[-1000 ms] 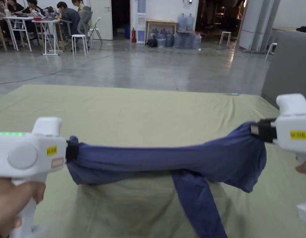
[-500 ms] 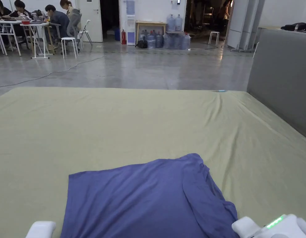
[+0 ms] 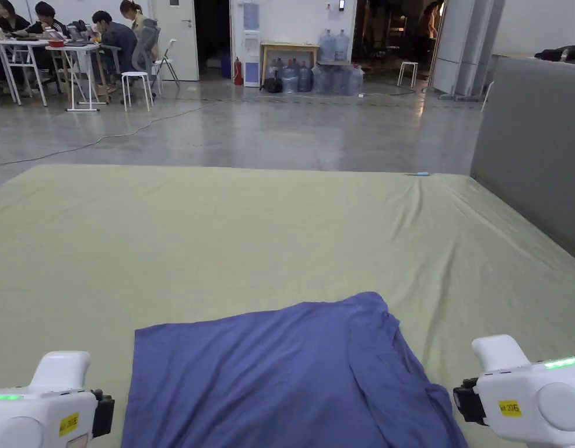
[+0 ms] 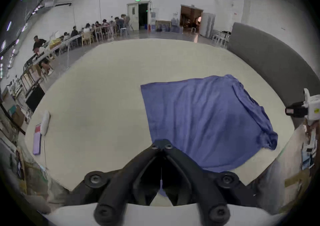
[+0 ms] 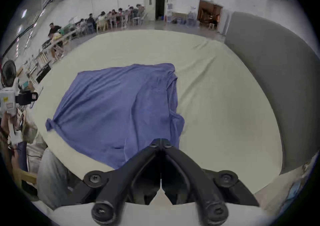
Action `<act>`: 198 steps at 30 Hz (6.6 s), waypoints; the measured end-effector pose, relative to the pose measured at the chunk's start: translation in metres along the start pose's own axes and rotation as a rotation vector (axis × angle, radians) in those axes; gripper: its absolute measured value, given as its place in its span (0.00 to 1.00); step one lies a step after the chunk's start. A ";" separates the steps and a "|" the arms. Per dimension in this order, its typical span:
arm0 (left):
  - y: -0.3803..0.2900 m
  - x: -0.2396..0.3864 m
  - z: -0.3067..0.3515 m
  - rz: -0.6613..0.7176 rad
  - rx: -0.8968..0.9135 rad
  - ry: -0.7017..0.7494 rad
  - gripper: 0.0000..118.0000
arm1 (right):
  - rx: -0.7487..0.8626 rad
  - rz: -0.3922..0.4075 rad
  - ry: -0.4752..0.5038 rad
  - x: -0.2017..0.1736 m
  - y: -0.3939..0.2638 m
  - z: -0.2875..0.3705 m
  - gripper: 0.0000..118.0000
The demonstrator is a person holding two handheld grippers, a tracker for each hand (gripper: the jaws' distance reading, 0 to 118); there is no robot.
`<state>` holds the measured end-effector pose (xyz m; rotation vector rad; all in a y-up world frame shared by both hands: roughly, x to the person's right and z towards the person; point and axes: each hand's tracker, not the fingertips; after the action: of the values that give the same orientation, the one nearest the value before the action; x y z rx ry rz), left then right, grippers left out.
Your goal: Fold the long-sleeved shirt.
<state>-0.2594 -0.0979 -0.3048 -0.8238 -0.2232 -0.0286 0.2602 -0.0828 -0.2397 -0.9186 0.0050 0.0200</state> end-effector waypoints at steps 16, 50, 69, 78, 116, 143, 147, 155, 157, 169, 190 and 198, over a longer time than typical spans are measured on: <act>0.161 -0.053 -0.246 0.289 -0.236 0.094 0.80 | -0.105 0.013 0.077 -0.014 0.017 -0.069 0.00; 0.177 -0.009 -0.231 0.064 -0.263 0.002 0.00 | -0.409 -0.118 -0.097 0.045 0.258 -0.319 0.36; 0.271 -0.023 -0.118 0.088 0.003 -0.035 0.00 | -0.111 -0.012 0.000 0.035 0.322 -0.130 0.00; 0.431 -0.023 0.015 0.117 0.299 0.003 0.00 | 0.243 -0.004 -0.073 0.022 0.459 0.066 0.00; 0.411 -0.018 -0.017 0.101 0.329 0.008 0.00 | 0.336 -0.106 -0.104 0.044 0.421 0.029 0.00; -0.016 0.008 0.017 -0.054 -0.055 0.004 0.00 | -0.164 0.175 0.109 -0.006 -0.017 0.013 0.00; -0.062 0.001 0.005 -0.092 -0.175 0.034 0.00 | -0.344 0.237 0.145 -0.014 -0.057 -0.009 0.00; -0.099 -0.004 -0.011 -0.085 -0.270 0.021 0.16 | -0.472 0.255 0.125 -0.019 -0.086 -0.048 0.19; -0.097 -0.007 -0.010 -0.065 -0.257 0.009 0.47 | -0.467 0.228 0.121 -0.017 -0.085 -0.048 0.43; -0.032 0.000 0.021 -0.013 -0.040 -0.032 0.00 | -0.160 0.093 0.035 -0.004 -0.047 0.005 0.00; 0.124 0.010 -0.147 -0.020 -0.027 -0.076 0.00 | -0.075 0.053 0.077 -0.034 0.310 -0.245 0.64; 0.101 -0.001 -0.171 0.026 -0.061 -0.075 0.00 | -0.164 -0.027 -0.010 -0.041 0.359 -0.380 0.41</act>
<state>-0.2177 -0.1540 -0.4904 -0.8892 -0.2832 0.0194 0.2142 -0.1678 -0.7548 -1.0820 -0.0188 -0.0006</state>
